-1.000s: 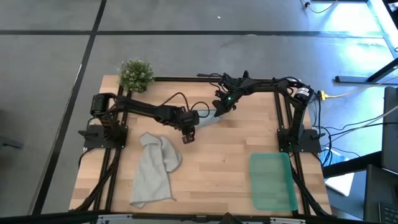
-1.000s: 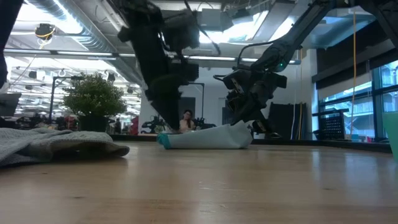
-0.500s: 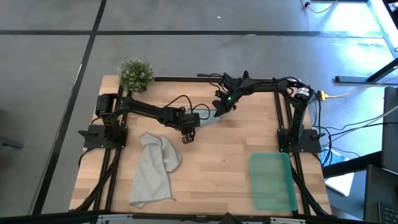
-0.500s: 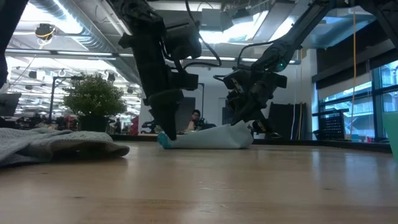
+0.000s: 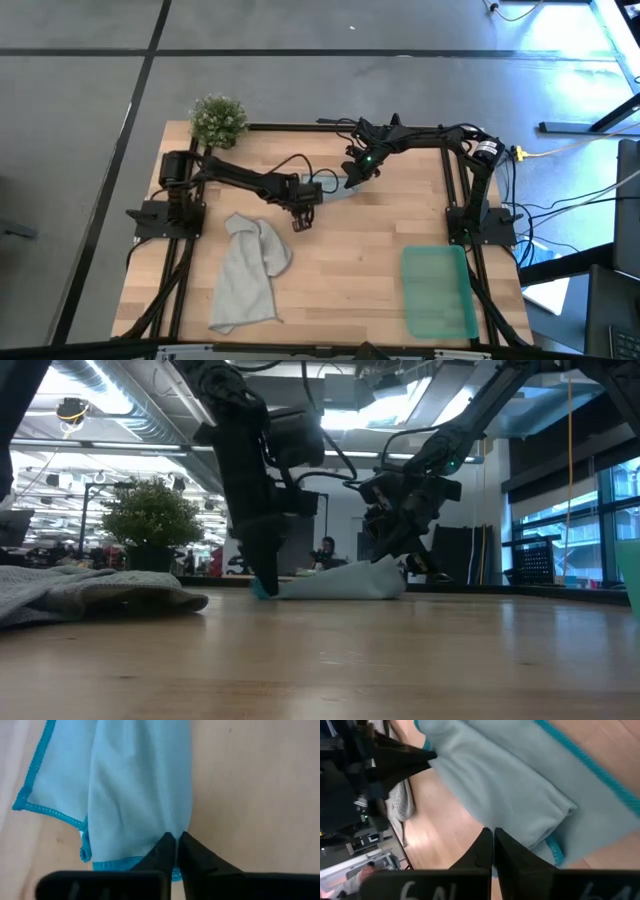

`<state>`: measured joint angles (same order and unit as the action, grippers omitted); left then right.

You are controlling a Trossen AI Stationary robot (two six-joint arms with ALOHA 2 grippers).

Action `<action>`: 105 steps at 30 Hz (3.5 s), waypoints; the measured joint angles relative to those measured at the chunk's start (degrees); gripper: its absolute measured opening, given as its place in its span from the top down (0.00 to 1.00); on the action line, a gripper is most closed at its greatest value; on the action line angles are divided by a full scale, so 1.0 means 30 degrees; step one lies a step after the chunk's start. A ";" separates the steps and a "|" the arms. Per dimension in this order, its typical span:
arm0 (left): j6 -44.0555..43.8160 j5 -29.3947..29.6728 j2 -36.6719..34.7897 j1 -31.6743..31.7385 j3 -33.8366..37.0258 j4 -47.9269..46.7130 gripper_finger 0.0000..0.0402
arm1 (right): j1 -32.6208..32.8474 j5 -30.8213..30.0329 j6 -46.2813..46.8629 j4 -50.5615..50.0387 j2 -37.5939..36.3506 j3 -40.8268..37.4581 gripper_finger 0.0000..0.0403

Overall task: Roll microfiber towels into tight, uniform cylinder then place into a basket
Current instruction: Roll the blue towel

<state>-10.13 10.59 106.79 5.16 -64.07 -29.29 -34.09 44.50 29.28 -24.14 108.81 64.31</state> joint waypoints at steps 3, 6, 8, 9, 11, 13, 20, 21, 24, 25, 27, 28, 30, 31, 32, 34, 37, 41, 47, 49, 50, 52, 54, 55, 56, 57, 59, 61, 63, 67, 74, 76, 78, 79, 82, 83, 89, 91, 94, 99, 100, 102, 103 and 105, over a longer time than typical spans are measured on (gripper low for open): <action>0.0000 -0.1235 -0.0645 0.0281 0.0015 -0.0194 0.97 | 0.0015 -0.0368 0.0083 0.0039 0.0000 0.0000 0.98; 0.0034 -0.2279 -0.1137 0.0534 0.0015 -0.0412 0.99 | -0.0002 -0.0759 0.0195 0.0186 -0.0015 0.0000 0.98; 0.0066 -0.2871 -0.1313 0.0697 0.0015 -0.0480 0.99 | 0.0015 -0.1421 0.0724 0.0225 -0.0015 0.0000 0.98; 0.0111 -0.3194 -0.1356 0.0776 0.0015 -0.0469 0.99 | -0.0006 -0.1824 0.0958 0.0261 -0.0015 0.0000 0.98; 0.0381 -0.3826 -0.1372 0.0849 0.0006 -0.0299 0.99 | -0.0024 -0.2505 0.1151 0.0404 0.0040 0.0002 0.98; 0.0519 -0.4164 -0.1372 0.0860 0.0007 -0.0331 0.99 | -0.0036 -0.2741 0.1144 0.0626 0.0240 0.0015 0.98; 0.0574 -0.5158 -0.1372 0.0818 0.0000 -0.0371 1.00 | -0.0029 -0.3254 0.1599 0.1777 0.1310 0.0015 0.98; 0.0561 -0.5312 -0.1379 0.0818 0.0000 -0.0374 1.00 | -0.0029 -0.3243 0.1603 0.1774 0.1387 0.0022 0.98; 0.0496 -0.5745 -0.1379 0.0818 -0.0366 -0.0841 1.00 | -0.0029 -0.3111 0.1596 0.1635 0.1536 0.0044 0.98; 0.0481 -0.5823 -0.1379 0.0831 -0.0707 -0.1184 1.00 | -0.0029 -0.3057 0.1596 0.1615 0.1559 0.0044 0.98; 0.0469 -0.6048 -0.1379 0.1048 -0.1483 -0.1898 1.00 | -0.0029 -0.3104 0.1574 0.1573 0.1559 0.0044 0.98; 0.0418 -0.6080 -0.1379 0.1202 -0.1881 -0.2317 1.00 | -0.0029 -0.3142 0.1574 0.1541 0.1559 0.0044 0.98; -0.0055 -0.6094 -0.1379 0.1615 -0.2703 -0.3211 1.00 | -0.0033 -0.3254 0.1550 0.1493 0.1559 0.0044 0.98; -0.0396 -0.6155 -0.1379 0.1893 -0.3080 -0.3570 1.00 | -0.0036 -0.3317 0.1512 0.1459 0.1559 0.0038 0.98; -0.0775 -0.6235 -0.1379 0.2173 -0.3402 -0.3942 1.00 | -0.0036 -0.3359 0.1372 0.1403 0.1559 0.0042 0.98; -0.1557 -0.6605 -0.1379 0.2791 -0.3817 -0.4729 1.00 | -0.0044 -0.3385 0.1136 0.1273 0.1559 0.0036 0.98; -0.2554 -0.7581 -0.1379 0.3734 -0.4007 -0.5031 1.00 | -0.0051 -0.3399 0.1034 0.1092 0.1559 0.0036 0.98; -0.4087 -0.8556 -0.1320 0.4789 -0.4000 -0.5295 1.00 | -0.0058 -0.3398 0.0964 0.1085 0.1574 0.0036 0.98; -0.4543 -0.8504 -0.1285 0.5672 -0.4000 -0.5413 1.00 | -0.0058 -0.3399 0.0707 0.1074 0.1588 0.0022 0.98; -0.4539 -0.8365 -0.1285 0.5908 -0.4000 -0.5394 1.00 | -0.0058 -0.3399 0.0707 0.1070 0.1588 0.0015 0.98; -0.4531 -0.8206 -0.1239 0.6014 -0.4000 -0.5386 1.00 | -0.0058 -0.3399 0.0702 0.1070 0.1588 0.0015 0.98; -0.4495 -0.7819 -0.0962 0.6168 -0.4022 -0.5314 1.00 | -0.0058 -0.3407 0.0663 0.1035 0.1588 0.0012 0.98; -0.4492 -0.7729 -0.0658 0.6311 -0.4003 -0.5245 1.00 | -0.0055 -0.3407 0.0656 0.1024 0.1588 0.0007 0.98; -0.4458 -0.7687 -0.0474 0.6331 -0.4007 -0.5033 1.00 | -0.0051 -0.3407 0.0649 0.0959 0.1588 0.0007 0.98; -0.4428 -0.7585 -0.0293 0.6351 -0.4007 -0.4919 1.00 | -0.0058 -0.3400 0.0628 0.0945 0.1588 0.0001 0.98; -0.4389 -0.7357 -0.0091 0.6370 -0.4007 -0.4879 1.00 | -0.0051 -0.3399 0.0627 0.0946 0.1588 0.0000 0.98; -0.4168 -0.6869 0.0238 0.6382 -0.4007 -0.4557 1.00 | -0.0022 -0.3411 0.0591 0.0939 0.1588 0.0000 0.98; -0.4080 -0.6512 0.0498 0.6406 -0.4007 -0.4525 1.00 | 0.0017 -0.3382 0.0568 0.0936 0.1591 0.0000 0.98; -0.4054 -0.6057 0.0745 0.6413 -0.4007 -0.4463 1.00 | 0.0044 -0.3391 0.0541 0.0940 0.1596 0.0000 0.98; -0.3919 -0.5337 0.1432 0.6413 -0.4007 -0.3936 1.00 | 0.0046 -0.3276 0.0343 0.0958 0.1610 0.0000 0.98; -0.3636 -0.5349 0.2052 0.6413 -0.4058 -0.3325 1.00 | 0.0058 -0.1625 -0.2518 0.0796 0.1668 -0.0057 0.95; -0.3432 -0.5353 0.2059 0.6413 -0.4058 -0.3325 1.00 | 0.0058 -0.1447 -0.2461 0.0808 0.1668 -0.0058 0.92; -0.3418 -0.5374 0.2066 0.6413 -0.4058 -0.3338 1.00 | 0.0058 -0.1389 -0.2443 0.0892 0.1668 -0.0058 0.89; -0.3409 -0.5388 0.2067 0.6413 -0.4058 -0.3367 1.00 | 0.0058 -0.1360 -0.2445 0.0944 0.1668 -0.0058 0.87; -0.2880 -0.5896 0.2081 0.6421 -0.4058 -0.3625 1.00 | -0.0058 -0.0781 -0.2439 0.0928 0.1668 -0.0058 0.81; -0.2756 -0.6088 0.2089 0.6421 -0.4058 -0.3683 1.00 | -0.0193 -0.0327 -0.2418 0.0916 0.1668 -0.0058 0.79; -0.2717 -0.6272 0.2096 0.6392 -0.4058 -0.3923 1.00 | -0.1221 0.0962 -0.1929 0.0584 0.0973 -0.0046 0.77; -0.2717 -0.6360 0.2096 0.6392 -0.4051 -0.4069 1.00 | -0.1369 0.0995 -0.2263 0.0160 0.0349 -0.0036 0.77; -0.2724 -0.6521 0.2100 0.6396 -0.4036 -0.4075 1.00 | -0.1262 0.1050 -0.3654 -0.0156 -0.0867 -0.0036 0.78; -0.2732 -0.6534 0.2103 0.6392 -0.4036 -0.4075 1.00 | 0.0513 0.0355 -0.7020 -0.0307 -0.1931 0.0007 0.78; -0.2732 -0.6534 0.2103 0.6392 -0.4036 -0.4082 1.00 | 0.0883 -0.0350 -0.7494 -0.0320 -0.1911 0.0007 0.78; -0.2739 -0.6539 0.2103 0.6392 -0.4036 -0.4075 1.00 | 0.1517 -0.2390 -0.8319 -0.0108 -0.1574 0.0011 0.78; -0.2739 -0.6541 0.2108 0.6392 -0.4029 -0.4075 1.00 | 0.1737 -0.3419 -0.8493 -0.0085 -0.1334 0.0011 0.78; -0.2746 -0.6608 0.2110 0.6392 -0.4026 -0.4075 1.00 | 0.2042 -0.5358 -0.8626 -0.0105 -0.0876 -0.0029 0.78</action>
<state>-18.37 -9.24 113.12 24.34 -76.15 -41.52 -27.96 28.43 3.40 -24.45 106.19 64.23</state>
